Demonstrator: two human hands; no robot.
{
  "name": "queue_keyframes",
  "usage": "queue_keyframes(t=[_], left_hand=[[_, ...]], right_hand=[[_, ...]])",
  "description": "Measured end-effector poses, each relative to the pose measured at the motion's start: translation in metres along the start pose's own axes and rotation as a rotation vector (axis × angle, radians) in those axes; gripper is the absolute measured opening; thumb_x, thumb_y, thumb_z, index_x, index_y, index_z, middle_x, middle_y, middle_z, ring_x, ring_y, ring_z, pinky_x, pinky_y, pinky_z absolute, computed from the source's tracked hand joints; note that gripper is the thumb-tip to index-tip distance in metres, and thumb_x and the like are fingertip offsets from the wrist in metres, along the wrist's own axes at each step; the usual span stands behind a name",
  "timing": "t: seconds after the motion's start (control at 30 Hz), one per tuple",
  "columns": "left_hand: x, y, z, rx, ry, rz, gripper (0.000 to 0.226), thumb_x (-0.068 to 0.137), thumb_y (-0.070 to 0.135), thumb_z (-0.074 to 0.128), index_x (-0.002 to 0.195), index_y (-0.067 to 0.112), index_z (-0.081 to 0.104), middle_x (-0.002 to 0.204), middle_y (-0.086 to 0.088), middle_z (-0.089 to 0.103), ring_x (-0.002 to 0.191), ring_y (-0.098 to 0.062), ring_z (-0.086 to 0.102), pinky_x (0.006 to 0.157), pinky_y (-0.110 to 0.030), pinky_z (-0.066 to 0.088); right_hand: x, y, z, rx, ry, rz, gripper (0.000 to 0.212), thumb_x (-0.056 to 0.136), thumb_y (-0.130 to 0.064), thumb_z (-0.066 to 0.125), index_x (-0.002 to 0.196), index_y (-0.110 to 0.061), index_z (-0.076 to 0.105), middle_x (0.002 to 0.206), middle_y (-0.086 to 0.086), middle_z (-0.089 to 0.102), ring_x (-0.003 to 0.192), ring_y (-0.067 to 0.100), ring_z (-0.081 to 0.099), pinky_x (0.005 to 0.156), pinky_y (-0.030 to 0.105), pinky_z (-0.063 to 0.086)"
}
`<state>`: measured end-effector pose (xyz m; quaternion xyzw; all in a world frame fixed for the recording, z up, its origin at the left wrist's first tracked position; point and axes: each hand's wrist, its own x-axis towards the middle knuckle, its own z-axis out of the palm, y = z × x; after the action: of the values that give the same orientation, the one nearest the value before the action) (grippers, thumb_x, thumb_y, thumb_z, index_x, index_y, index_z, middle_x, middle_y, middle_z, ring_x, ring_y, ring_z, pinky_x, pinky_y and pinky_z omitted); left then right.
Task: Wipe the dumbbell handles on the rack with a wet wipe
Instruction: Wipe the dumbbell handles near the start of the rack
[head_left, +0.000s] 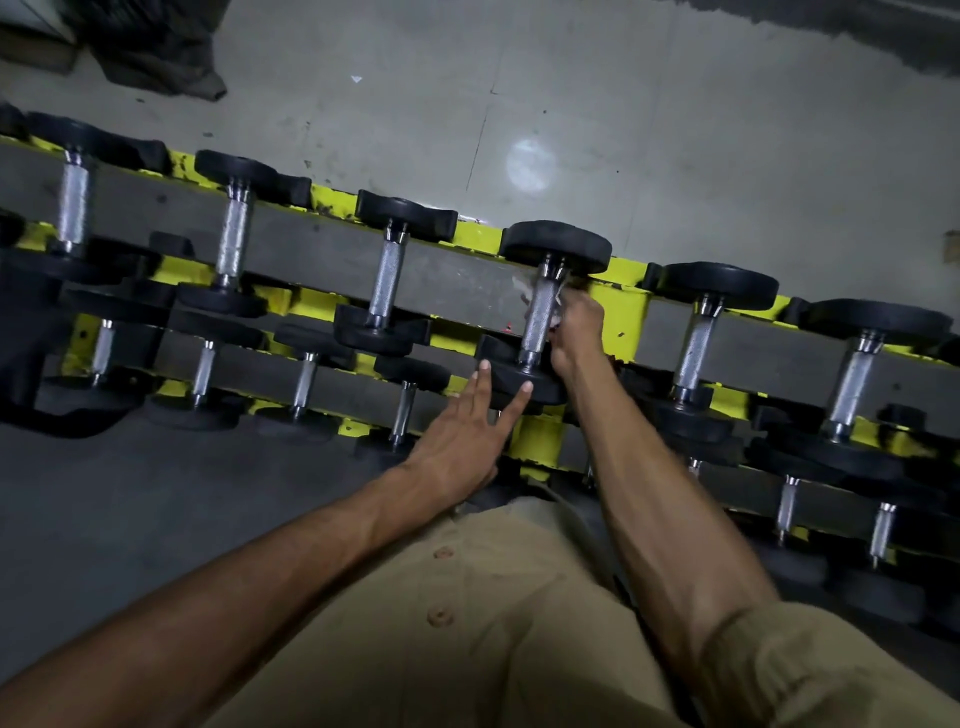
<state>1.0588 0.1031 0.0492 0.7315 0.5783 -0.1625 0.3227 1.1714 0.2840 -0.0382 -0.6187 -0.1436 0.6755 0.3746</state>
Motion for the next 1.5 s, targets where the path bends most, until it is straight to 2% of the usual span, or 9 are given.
queue_keyframes(t=[0.13, 0.33, 0.5, 0.77, 0.9, 1.1, 1.23, 1.37, 1.5], left_hand=[[-0.001, -0.004, -0.003, 0.013, -0.012, 0.021, 0.108, 0.100, 0.015, 0.062, 0.162, 0.019, -0.026, 0.159, -0.043, -0.027, 0.158, -0.050, -0.002, 0.129, -0.052, 0.020], [0.000, -0.008, -0.006, 0.033, -0.017, 0.042, 0.106, 0.100, 0.017, 0.060, 0.163, 0.020, -0.026, 0.159, -0.043, -0.027, 0.158, -0.051, -0.002, 0.129, -0.053, 0.020], [0.000, -0.009, -0.006, 0.033, -0.025, 0.048, 0.106, 0.101, 0.015, 0.059, 0.162, 0.021, -0.028, 0.159, -0.043, -0.028, 0.158, -0.050, -0.004, 0.129, -0.053, 0.019], [0.001, -0.006, -0.006, 0.037, -0.013, 0.040, 0.106, 0.102, 0.018, 0.059, 0.162, 0.021, -0.028, 0.159, -0.043, -0.027, 0.158, -0.051, -0.004, 0.129, -0.052, 0.019], [-0.001, -0.002, -0.006, 0.017, 0.003, 0.023, 0.102, 0.103, 0.014, 0.056, 0.162, 0.021, -0.028, 0.160, -0.041, -0.028, 0.158, -0.050, -0.005, 0.127, -0.049, 0.018], [-0.001, 0.006, -0.002, -0.017, 0.024, -0.038, 0.103, 0.102, 0.011, 0.055, 0.161, 0.023, -0.029, 0.161, -0.038, -0.030, 0.159, -0.047, -0.009, 0.128, -0.048, 0.015], [-0.001, 0.015, 0.008, -0.062, 0.041, -0.103, 0.110, 0.100, 0.011, 0.060, 0.160, 0.024, -0.030, 0.161, -0.037, -0.031, 0.159, -0.046, -0.009, 0.130, -0.048, 0.011], [-0.001, 0.026, 0.013, -0.084, 0.063, -0.160, 0.112, 0.098, 0.015, 0.063, 0.161, 0.023, -0.029, 0.163, -0.037, -0.027, 0.159, -0.046, -0.006, 0.129, -0.047, 0.012], [0.000, 0.036, 0.018, -0.128, 0.089, -0.221, 0.112, 0.097, 0.014, 0.064, 0.162, 0.023, -0.027, 0.165, -0.034, -0.026, 0.160, -0.045, -0.006, 0.128, -0.048, 0.018]], right_hand=[[0.014, -0.023, 0.011, 0.091, -0.125, 0.200, 0.038, 0.103, -0.027, 0.029, 0.102, -0.012, 0.064, 0.087, 0.006, 0.072, 0.066, 0.023, 0.067, 0.069, 0.032, 0.048], [-0.016, 0.000, 0.013, 0.038, 0.080, -0.065, 0.022, 0.100, -0.005, 0.046, 0.081, -0.006, 0.058, 0.070, 0.016, 0.067, 0.057, 0.027, 0.066, 0.055, 0.032, 0.050], [0.006, -0.030, 0.015, 0.118, 0.001, 0.165, 0.033, 0.103, -0.025, 0.034, 0.097, -0.012, 0.064, 0.086, 0.008, 0.070, 0.071, 0.029, 0.068, 0.070, 0.035, 0.050], [-0.030, 0.013, -0.005, -0.657, 0.347, -0.700, 0.010, 0.087, -0.007, 0.064, 0.084, -0.013, 0.071, 0.087, 0.000, 0.069, 0.081, 0.014, 0.059, 0.073, 0.030, 0.047], [-0.036, 0.000, -0.016, -1.286, 0.005, -1.190, 0.012, 0.095, -0.013, 0.059, 0.099, -0.009, 0.069, 0.110, 0.005, 0.063, 0.106, 0.021, 0.052, 0.074, 0.028, 0.044], [-0.019, -0.042, -0.054, -1.897, -0.519, -1.403, 0.050, 0.091, -0.016, 0.049, 0.140, -0.011, 0.056, 0.154, 0.005, 0.048, 0.145, 0.026, 0.038, 0.102, 0.037, 0.044], [-0.021, -0.057, -0.046, -1.922, -0.562, -1.372, 0.050, 0.092, -0.022, 0.035, 0.133, -0.014, 0.062, 0.145, 0.003, 0.056, 0.137, 0.024, 0.046, 0.086, 0.036, 0.054], [-0.037, -0.048, -0.032, -2.130, -1.111, -1.373, 0.027, 0.099, -0.021, 0.051, 0.121, -0.017, 0.065, 0.123, 0.002, 0.066, 0.122, 0.023, 0.056, 0.072, 0.041, 0.059], [-0.028, -0.074, -0.010, -2.056, -0.751, -1.318, 0.049, 0.084, 0.000, 0.060, 0.131, -0.012, 0.056, 0.133, 0.008, 0.059, 0.098, 0.031, 0.068, 0.064, 0.042, 0.058]])
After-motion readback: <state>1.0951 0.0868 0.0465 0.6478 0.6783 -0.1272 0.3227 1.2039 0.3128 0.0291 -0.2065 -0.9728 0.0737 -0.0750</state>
